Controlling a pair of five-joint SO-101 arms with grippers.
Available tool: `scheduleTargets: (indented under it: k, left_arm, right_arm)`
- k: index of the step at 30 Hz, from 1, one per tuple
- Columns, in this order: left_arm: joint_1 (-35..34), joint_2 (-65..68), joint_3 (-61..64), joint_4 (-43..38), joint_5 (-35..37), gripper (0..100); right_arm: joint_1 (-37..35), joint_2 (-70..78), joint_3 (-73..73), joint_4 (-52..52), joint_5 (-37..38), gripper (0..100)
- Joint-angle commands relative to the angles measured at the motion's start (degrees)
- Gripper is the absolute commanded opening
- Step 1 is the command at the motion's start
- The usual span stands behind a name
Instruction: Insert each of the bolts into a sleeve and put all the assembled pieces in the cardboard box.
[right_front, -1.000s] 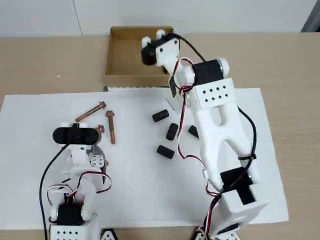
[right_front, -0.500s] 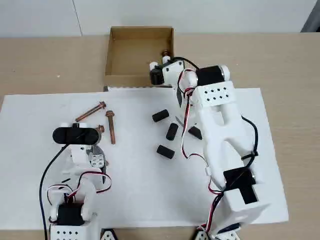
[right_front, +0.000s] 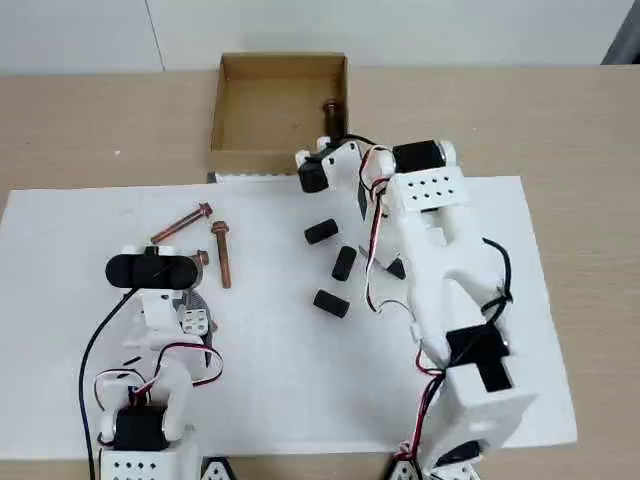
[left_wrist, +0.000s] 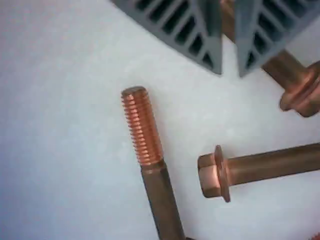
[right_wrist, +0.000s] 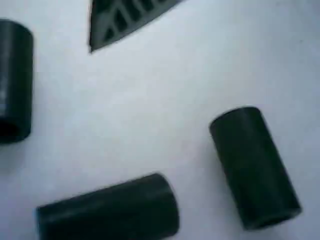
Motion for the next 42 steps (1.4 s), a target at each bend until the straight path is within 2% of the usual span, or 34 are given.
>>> scheduleTargets:
  k: [1,12,17,23,30,35,42]
  left_arm:
    - [-0.4,-0.6,-0.2,-1.3,-0.1,1]
    - [-0.4,-0.6,-0.2,-1.3,-0.1,1]
    - [-0.4,-0.6,-0.2,-1.3,-0.2,1]
    - [-0.4,-0.6,-0.2,-1.3,-0.3,1]
    - [-0.4,-0.6,-0.2,-1.3,-0.3,1]
    - [-0.4,-0.6,-0.2,-1.3,-0.3,1]
    - [-0.3,-0.6,-0.3,-1.3,-0.4,1]
  right_arm:
    - [0.3,1.0,-0.3,-1.9,0.9,16.6]
    - [5.4,9.5,-0.3,-5.8,2.9,16.5]
    - [5.4,12.1,-0.3,-5.8,3.7,16.4]
    - [5.1,14.6,-0.4,-5.8,4.5,3.7]
    - [5.0,14.3,-1.1,-5.7,4.5,1.3]
    - [3.4,9.4,-2.1,-5.2,4.0,1.2]
    - [0.5,-2.7,-2.1,-1.7,-1.3,0.4]
